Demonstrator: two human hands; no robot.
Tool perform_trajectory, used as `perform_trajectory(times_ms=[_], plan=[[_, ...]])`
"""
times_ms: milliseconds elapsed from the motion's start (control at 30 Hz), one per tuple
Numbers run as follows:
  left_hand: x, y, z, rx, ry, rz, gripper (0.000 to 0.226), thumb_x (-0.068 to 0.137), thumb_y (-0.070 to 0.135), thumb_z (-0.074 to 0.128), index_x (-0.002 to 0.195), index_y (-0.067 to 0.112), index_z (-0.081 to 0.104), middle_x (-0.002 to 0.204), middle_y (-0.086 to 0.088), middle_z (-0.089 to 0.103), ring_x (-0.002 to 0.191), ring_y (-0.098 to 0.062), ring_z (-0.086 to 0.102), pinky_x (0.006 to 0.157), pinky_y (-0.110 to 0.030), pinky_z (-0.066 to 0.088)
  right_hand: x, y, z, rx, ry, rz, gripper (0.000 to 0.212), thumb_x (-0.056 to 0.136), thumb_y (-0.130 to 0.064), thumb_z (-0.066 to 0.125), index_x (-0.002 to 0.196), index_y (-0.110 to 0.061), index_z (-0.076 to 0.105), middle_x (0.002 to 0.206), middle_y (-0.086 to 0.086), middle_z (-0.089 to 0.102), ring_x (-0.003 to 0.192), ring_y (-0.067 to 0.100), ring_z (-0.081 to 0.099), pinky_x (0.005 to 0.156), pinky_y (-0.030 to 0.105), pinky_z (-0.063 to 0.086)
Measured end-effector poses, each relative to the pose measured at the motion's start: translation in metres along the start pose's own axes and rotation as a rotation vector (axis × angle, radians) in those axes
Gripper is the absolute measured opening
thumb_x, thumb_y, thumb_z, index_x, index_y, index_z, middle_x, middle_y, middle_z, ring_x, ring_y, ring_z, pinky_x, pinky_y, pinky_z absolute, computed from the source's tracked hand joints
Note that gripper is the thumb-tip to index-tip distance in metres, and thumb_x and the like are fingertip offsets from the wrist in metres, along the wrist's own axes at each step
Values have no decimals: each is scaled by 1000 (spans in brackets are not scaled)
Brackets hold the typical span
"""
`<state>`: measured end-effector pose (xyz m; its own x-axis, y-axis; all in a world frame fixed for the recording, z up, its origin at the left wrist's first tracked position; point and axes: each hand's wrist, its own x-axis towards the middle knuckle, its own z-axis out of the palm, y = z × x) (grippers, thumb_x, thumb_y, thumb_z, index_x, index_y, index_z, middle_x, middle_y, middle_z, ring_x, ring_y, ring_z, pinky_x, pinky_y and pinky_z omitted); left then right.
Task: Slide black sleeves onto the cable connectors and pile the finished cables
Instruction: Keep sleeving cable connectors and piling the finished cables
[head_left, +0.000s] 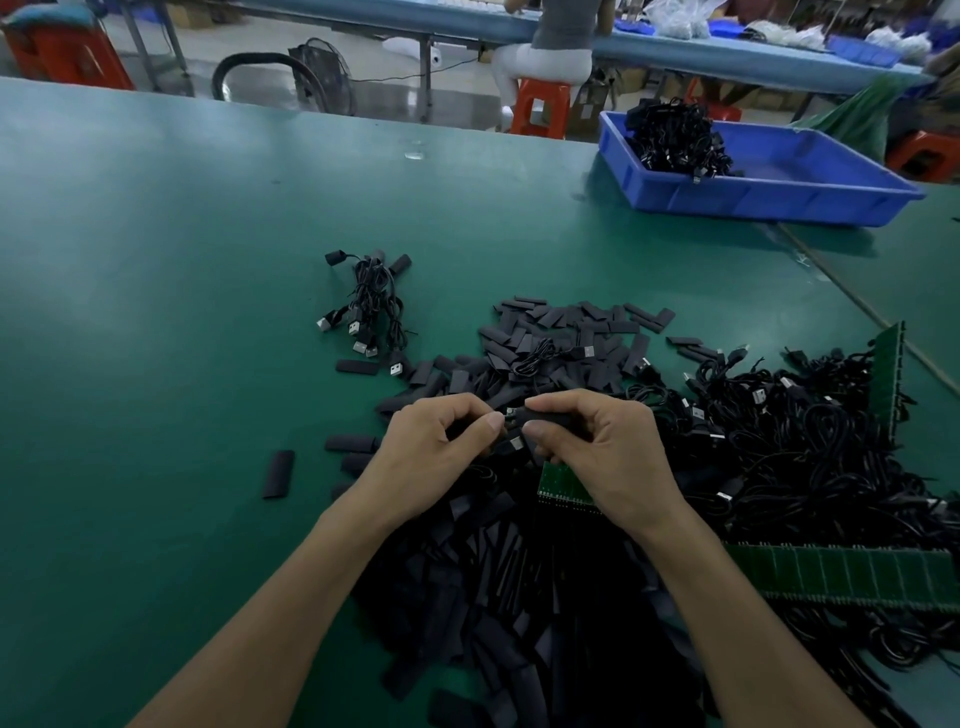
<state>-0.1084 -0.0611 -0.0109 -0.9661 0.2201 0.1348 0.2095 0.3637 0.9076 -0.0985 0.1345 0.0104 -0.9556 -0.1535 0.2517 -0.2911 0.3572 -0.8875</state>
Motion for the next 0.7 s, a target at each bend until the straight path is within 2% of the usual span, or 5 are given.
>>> perform_trajectory(times_ms=[100,200,400,567,700], plan=[[-1,1,0,-22,-16,14,20,98,30,61,83,21,72,72,-6,66,62,-18,55,62,-42,47,0,4,0,8,6,9,24,86,-15,77,99,-34,70,79,-11,74,68,10,71,66,17,54],[-1,0,0,-24,-18,10,21,98,30,61,82,24,73,71,-3,67,67,-33,58,64,-45,48,-2,8,1,4,17,-2,21,87,-19,75,97,-36,70,75,-5,73,65,13,69,64,22,56],[-3,-4,4,97,-29,18,20,99,34,59,86,33,74,66,12,67,55,-3,54,58,-22,41,-3,12,4,-20,43,-14,22,87,-16,76,93,-36,71,76,-7,73,65,12,70,62,19,55],[-2,-4,2,96,-42,37,21,100,30,60,86,29,76,65,13,67,59,-5,57,60,-17,41,-2,11,2,-24,8,-38,27,85,-13,78,99,-36,72,86,-11,74,71,9,71,67,16,55],[-3,-5,1,106,-62,62,26,98,38,57,82,29,75,67,9,69,70,-19,62,73,-17,43,-4,13,2,-127,-1,-118,22,85,-12,76,106,-18,76,78,-13,72,71,7,70,66,14,54]])
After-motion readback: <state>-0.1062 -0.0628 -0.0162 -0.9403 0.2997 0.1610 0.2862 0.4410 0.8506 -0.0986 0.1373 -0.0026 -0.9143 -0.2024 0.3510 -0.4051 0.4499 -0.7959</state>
